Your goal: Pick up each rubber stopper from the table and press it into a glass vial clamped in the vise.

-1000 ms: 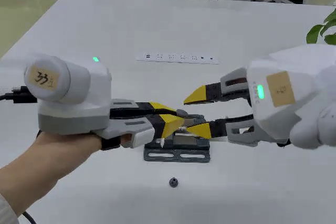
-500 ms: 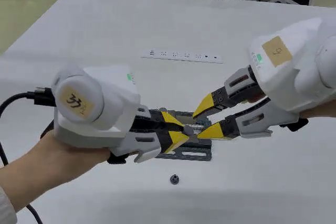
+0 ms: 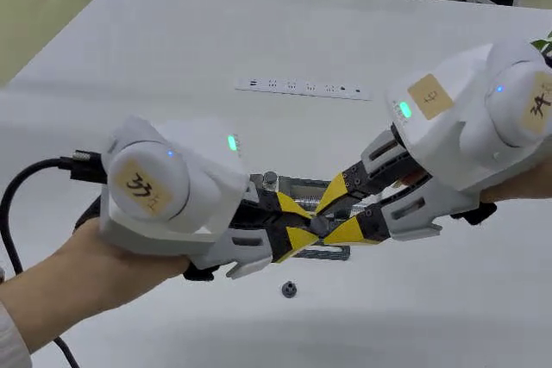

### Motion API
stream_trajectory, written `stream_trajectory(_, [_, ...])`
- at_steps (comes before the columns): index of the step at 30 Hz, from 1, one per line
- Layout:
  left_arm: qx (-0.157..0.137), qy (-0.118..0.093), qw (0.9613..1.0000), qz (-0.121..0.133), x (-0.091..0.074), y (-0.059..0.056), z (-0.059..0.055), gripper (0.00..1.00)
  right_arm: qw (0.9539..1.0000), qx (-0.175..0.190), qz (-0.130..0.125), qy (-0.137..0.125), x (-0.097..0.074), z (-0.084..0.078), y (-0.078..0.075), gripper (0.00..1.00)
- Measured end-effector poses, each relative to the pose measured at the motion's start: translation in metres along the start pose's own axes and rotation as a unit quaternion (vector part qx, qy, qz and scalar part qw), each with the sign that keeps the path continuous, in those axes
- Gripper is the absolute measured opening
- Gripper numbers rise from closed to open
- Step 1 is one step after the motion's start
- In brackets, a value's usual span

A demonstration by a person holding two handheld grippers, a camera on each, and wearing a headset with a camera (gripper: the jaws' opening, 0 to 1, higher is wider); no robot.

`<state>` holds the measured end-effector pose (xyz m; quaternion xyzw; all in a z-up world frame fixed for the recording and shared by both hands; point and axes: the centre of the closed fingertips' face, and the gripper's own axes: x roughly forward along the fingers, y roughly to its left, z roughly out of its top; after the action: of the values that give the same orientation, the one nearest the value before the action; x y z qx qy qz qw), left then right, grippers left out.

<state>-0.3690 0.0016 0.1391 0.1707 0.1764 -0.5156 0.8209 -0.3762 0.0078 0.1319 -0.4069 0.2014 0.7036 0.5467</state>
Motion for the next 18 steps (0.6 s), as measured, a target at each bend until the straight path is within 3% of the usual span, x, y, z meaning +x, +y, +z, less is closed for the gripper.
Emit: stream_trajectory(18, [0.008, 0.001, 1.0000, 0.002, 0.0017, -0.0001, -0.0001, 0.04, 1.0000, -0.004, 0.002, 0.006, -0.0005, 0.0014, 0.0012, 0.07])
